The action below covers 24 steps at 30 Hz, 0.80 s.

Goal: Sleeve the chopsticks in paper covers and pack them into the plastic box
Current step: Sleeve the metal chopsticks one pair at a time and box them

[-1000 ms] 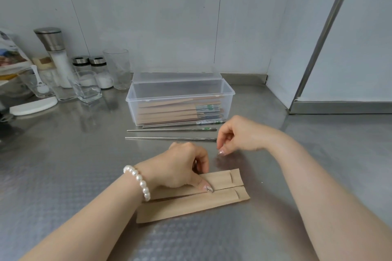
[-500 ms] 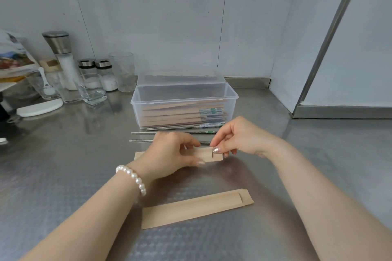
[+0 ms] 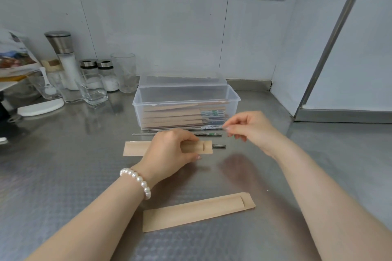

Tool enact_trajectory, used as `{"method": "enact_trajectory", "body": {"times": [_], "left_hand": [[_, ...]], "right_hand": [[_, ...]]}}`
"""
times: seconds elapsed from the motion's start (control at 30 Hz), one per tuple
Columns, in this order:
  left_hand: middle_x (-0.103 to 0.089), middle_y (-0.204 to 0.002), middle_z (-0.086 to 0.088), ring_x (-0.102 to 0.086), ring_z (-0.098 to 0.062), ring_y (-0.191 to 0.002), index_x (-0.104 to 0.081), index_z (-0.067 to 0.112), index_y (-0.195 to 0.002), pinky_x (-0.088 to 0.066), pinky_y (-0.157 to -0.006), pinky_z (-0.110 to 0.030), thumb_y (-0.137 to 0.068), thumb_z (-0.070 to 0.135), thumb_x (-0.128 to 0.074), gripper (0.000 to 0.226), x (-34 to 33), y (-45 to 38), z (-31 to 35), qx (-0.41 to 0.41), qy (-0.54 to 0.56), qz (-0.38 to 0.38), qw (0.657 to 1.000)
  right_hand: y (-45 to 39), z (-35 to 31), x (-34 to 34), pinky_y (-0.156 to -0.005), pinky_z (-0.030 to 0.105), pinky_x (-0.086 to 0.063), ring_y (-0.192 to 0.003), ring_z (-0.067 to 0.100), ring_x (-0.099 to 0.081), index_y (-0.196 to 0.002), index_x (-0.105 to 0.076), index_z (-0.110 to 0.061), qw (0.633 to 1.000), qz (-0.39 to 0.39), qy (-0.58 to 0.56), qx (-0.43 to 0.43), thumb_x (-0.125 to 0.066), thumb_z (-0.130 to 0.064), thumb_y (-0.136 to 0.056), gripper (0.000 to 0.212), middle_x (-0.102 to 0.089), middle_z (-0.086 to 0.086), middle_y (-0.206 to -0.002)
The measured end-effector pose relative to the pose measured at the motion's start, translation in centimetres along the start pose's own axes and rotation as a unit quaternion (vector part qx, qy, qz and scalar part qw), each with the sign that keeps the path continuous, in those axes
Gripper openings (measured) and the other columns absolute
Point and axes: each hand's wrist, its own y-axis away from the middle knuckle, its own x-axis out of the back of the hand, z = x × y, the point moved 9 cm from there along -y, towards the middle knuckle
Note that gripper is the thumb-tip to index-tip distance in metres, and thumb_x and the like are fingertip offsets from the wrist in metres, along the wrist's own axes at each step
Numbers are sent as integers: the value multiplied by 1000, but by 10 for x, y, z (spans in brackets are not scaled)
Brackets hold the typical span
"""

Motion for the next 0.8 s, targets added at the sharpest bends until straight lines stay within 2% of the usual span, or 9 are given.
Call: {"method": "enact_trajectory", "body": {"times": [0.07, 0.1, 0.17, 0.27, 0.43, 0.53, 0.67, 0.73, 0.8], "left_hand": [[-67, -96, 6, -60, -12, -89, -68, 20, -99, -44, -82, -22, -66, 26, -79, 35, 5, 0, -10, 28, -1, 3, 1000], [-67, -95, 7, -60, -12, -89, -69, 21, -98, -44, -82, -23, -65, 26, -79, 35, 6, 0, -14, 38, -3, -1, 999], [-67, -93, 8, -60, -11, -88, -69, 22, -96, -45, -81, -24, -65, 28, -80, 34, 5, 1, -19, 52, -6, -13, 999], [-66, -89, 11, -59, -10, -87, -69, 25, -94, -45, -80, -24, -63, 31, -80, 33, 0, 2, -21, 59, -3, -38, 998], [-66, -93, 9, -57, -10, -89, -68, 24, -96, -45, -83, -25, -63, 35, -80, 36, -5, 3, -16, 51, -10, -60, 997], [-66, -94, 9, -57, -9, -90, -68, 24, -98, -44, -82, -24, -63, 36, -80, 38, -9, 4, -14, 46, -9, -71, 996], [-66, -96, 9, -57, -9, -90, -68, 24, -101, -45, -84, -25, -63, 37, -80, 41, -12, 3, -12, 43, -6, -84, 996], [-65, -95, 10, -56, -9, -89, -68, 25, -100, -45, -83, -26, -63, 38, -79, 41, -12, 3, -13, 44, -4, -86, 995], [-64, -93, 11, -56, -9, -88, -68, 26, -98, -45, -82, -27, -62, 38, -80, 40, -12, 3, -15, 45, -1, -83, 996]], "right_hand": [[-6, 7, 22, -50, 7, -39, -45, -5, -52, -80, -70, -4, 996, 92, 8, 18, -66, 3, -79, 8, -60, -5, -57], [-7, 11, 26, -52, 6, -39, -44, -6, -51, -79, -71, -4, 994, 108, 28, 20, -68, 2, -78, 8, -60, -6, -57], [-9, 19, 17, -54, 5, -38, -46, -8, -50, -79, -73, -7, 994, 80, 71, 12, -73, -2, -75, 6, -61, -9, -60], [-8, 22, -9, -51, 6, -33, -50, 1, -46, -83, -74, -13, 991, -1, 134, 6, -76, -7, -73, 12, -58, -8, -62], [-11, 24, -24, -59, 16, -38, -58, 3, -49, -85, -76, -13, 984, -7, 175, 21, -79, -14, -71, 14, -55, -12, -70], [-13, 26, -23, -68, 24, -42, -63, 6, -50, -81, -77, -13, 984, 0, 172, 32, -79, -12, -71, 10, -53, -9, -72], [-15, 24, -23, -63, 20, -36, -61, 3, -45, -72, -70, -17, 984, -3, 171, 49, -72, -9, -77, 10, -53, -10, -71], [-14, 19, -15, -57, 15, -36, -55, 1, -46, -72, -62, -17, 991, 12, 120, 52, -66, -5, -82, 16, -54, -7, -67], [-13, 15, 4, -51, 10, -37, -46, -3, -47, -72, -58, -14, 998, 47, 8, 49, -58, -2, -87, 19, -58, -2, -61]]}}
